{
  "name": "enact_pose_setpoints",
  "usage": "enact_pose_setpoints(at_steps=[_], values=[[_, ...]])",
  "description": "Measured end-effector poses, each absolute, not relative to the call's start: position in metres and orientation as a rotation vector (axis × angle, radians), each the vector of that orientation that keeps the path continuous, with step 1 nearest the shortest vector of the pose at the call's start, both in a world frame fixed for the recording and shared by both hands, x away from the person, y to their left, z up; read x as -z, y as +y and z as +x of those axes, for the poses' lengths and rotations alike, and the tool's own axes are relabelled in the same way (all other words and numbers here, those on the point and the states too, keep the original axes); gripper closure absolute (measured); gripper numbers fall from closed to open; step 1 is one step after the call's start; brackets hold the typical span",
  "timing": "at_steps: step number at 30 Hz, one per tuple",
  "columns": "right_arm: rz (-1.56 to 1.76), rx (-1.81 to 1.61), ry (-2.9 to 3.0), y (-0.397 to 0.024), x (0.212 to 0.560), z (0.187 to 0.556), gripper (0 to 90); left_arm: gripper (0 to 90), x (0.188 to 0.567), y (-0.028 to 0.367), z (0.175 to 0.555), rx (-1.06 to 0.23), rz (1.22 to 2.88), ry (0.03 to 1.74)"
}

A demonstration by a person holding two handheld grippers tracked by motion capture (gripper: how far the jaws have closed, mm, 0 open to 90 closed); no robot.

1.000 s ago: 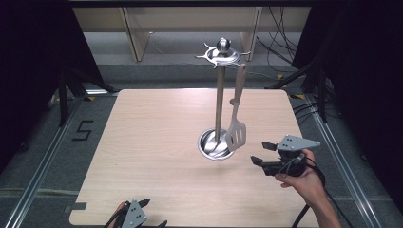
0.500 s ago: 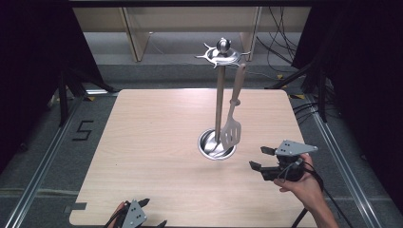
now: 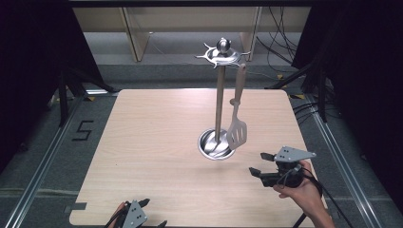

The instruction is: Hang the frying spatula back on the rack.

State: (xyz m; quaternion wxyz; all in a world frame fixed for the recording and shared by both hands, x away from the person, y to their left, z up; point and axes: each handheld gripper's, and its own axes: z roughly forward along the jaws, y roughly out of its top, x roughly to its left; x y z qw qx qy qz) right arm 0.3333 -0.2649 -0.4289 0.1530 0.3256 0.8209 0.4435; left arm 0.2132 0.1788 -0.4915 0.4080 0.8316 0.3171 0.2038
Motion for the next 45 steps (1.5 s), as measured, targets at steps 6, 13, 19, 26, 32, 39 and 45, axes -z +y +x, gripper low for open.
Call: enact_pose_setpoints(at_steps=[6,13,19,26,32,39,45], values=[[0.918,-1.287,2.346,-0.264,0.433,0.330,29.8,15.0,0.491,0.179,0.213,-0.516,2.100,0.795],[0.909,-1.272,2.352,-0.263,0.436,0.327,29.2,15.0,0.492,0.178,0.213,-0.515,2.081,0.796],[0.920,-1.278,2.353,-0.262,0.438,0.324,28.6,15.0,0.492,0.177,0.212,-0.498,2.069,0.814],[0.922,-1.259,2.375,-0.265,0.445,0.322,27.9,15.0,0.491,0.178,0.212,-0.499,2.076,0.811],[0.915,-1.266,2.373,-0.266,0.449,0.320,27.4,15.0,0.490,0.178,0.212,-0.508,2.092,0.803],[0.906,-1.251,2.396,-0.264,0.454,0.318,27.3,15.0,0.490,0.179,0.213,-0.531,2.098,0.780],[0.928,-1.234,2.404,-0.263,0.462,0.313,27.0,15.0,0.490,0.178,0.212,-0.511,2.089,0.807]])
